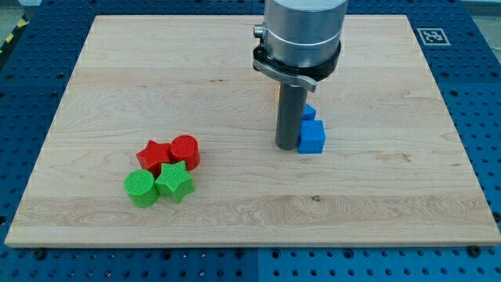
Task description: Push the blue cube slightly up
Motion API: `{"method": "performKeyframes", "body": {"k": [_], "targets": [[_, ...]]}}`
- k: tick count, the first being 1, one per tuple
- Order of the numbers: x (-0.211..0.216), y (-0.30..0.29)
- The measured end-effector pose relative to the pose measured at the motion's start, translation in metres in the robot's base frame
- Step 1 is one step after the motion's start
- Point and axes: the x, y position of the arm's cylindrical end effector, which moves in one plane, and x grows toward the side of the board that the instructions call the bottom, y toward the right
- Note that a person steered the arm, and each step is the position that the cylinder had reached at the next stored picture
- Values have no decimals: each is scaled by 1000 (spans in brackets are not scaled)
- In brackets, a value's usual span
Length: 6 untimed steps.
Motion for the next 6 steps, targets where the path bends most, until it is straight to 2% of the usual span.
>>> {"method": "performKeyframes", "body": {"k": [1, 3, 5, 6], "targets": [[21, -6], [30, 62], [25, 36], [9, 29]]}}
